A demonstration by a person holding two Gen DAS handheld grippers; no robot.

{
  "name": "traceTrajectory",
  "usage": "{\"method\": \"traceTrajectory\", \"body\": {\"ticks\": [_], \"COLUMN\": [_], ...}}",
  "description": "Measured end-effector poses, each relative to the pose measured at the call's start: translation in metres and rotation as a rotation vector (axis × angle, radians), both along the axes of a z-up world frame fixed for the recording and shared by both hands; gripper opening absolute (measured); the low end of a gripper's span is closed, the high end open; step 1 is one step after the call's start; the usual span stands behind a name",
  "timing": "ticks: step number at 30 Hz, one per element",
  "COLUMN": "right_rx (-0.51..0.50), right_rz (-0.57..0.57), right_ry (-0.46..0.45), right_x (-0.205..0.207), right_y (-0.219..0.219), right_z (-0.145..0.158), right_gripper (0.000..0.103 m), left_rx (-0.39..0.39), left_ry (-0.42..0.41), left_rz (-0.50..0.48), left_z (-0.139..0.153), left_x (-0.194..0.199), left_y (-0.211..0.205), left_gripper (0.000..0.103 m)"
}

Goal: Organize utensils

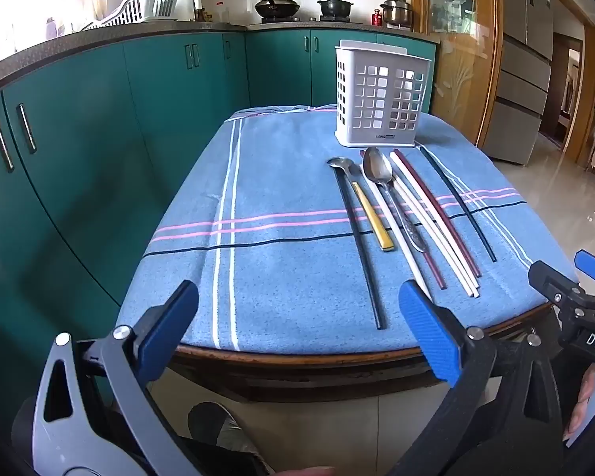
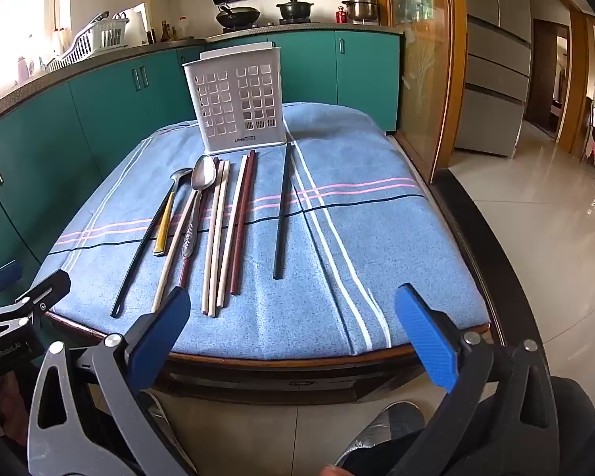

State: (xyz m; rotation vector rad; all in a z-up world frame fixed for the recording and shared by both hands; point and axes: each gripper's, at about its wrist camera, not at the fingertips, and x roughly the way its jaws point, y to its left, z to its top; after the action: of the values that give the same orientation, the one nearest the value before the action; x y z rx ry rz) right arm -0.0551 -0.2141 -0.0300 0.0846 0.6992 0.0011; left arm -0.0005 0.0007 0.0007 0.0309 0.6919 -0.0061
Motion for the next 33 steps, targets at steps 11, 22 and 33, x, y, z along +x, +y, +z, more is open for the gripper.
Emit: {"method": "traceTrajectory", "body": {"ticks": [11,22,33], "right_rx": [-0.008,-0.005,-0.008], "right_rz": [-0.002,-0.002,-0.002], "right_ry": [-0.003,0.004,-0.002], "right_x": [-0.0022,0.0016,0.0003], "right_y": [-0.0014,-0.0007,0.0008], "right_z": [0.0026,-0.0015,-0.0011], "right_gripper": [0.1,0.1,0.1], "left_rx": [0.004,0.006,0.009], "left_ry": [0.008,0.009,0.011], "left_rz": [0.004,0.007,0.004], "left_z": [-0.0014,-0.0033,-0.0078], "left_x": [0.0014,0.003,0.0052], "left_y": [0.0013,0.0026,0.0007], "left_gripper": [0.1,0.1,0.1]}}
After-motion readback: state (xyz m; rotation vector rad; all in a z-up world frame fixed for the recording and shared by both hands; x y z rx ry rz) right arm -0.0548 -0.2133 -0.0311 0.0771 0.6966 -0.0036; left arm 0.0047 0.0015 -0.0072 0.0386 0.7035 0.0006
